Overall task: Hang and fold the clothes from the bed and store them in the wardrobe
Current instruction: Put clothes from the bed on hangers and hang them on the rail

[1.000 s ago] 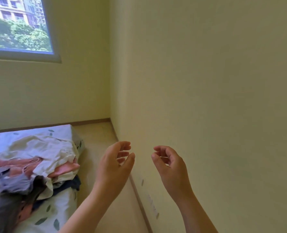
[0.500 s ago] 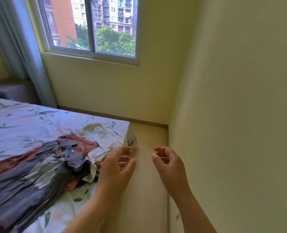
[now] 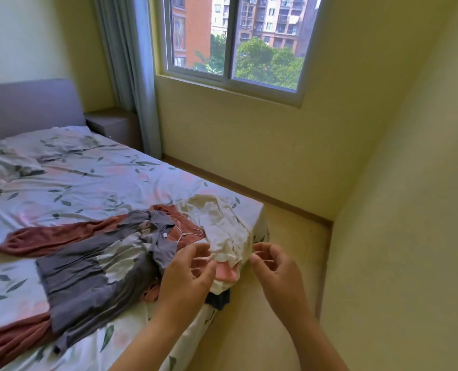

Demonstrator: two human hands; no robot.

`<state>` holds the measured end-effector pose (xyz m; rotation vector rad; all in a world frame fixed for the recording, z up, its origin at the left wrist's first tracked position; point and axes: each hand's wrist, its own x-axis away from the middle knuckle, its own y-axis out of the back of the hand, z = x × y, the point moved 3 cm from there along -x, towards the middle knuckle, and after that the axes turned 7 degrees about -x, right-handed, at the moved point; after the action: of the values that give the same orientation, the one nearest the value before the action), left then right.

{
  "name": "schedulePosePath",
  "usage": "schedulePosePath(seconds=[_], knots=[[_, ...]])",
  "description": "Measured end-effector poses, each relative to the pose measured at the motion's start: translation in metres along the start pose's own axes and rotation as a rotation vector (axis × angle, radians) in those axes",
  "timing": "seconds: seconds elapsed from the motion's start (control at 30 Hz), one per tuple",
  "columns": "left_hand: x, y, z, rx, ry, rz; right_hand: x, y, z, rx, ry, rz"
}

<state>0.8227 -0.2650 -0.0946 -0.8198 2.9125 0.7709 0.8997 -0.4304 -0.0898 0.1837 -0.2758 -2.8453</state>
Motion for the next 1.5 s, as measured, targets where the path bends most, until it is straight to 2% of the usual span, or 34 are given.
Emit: schedulePosePath(seconds=[0.23, 0.47, 0.87, 1.17, 1.5], knots=[[-0.073, -0.011, 0.031, -0.005, 0.091, -0.013, -0.081, -0.024, -0.018, 0.010, -0.047, 0.058], [-0.127, -0.043, 0.050, -0.070, 0.205, -0.038, -0.153, -0.012, -0.047, 0.004, -0.115, 0.103], [-0.215, -0.113, 0.052, -0.167, 0.358, -0.200, -0.306, 0.007, -0.082, 0.013, -0.107, 0.345], [-0.265, -0.111, 0.098, -0.183, 0.457, -0.259, -0.373, -0.034, -0.118, 0.041, -0.172, 0.440], [-0.349, -0.092, 0.174, -0.186, 0.563, -0.209, -0.451, -0.100, -0.148, 0.156, -0.234, 0.492]])
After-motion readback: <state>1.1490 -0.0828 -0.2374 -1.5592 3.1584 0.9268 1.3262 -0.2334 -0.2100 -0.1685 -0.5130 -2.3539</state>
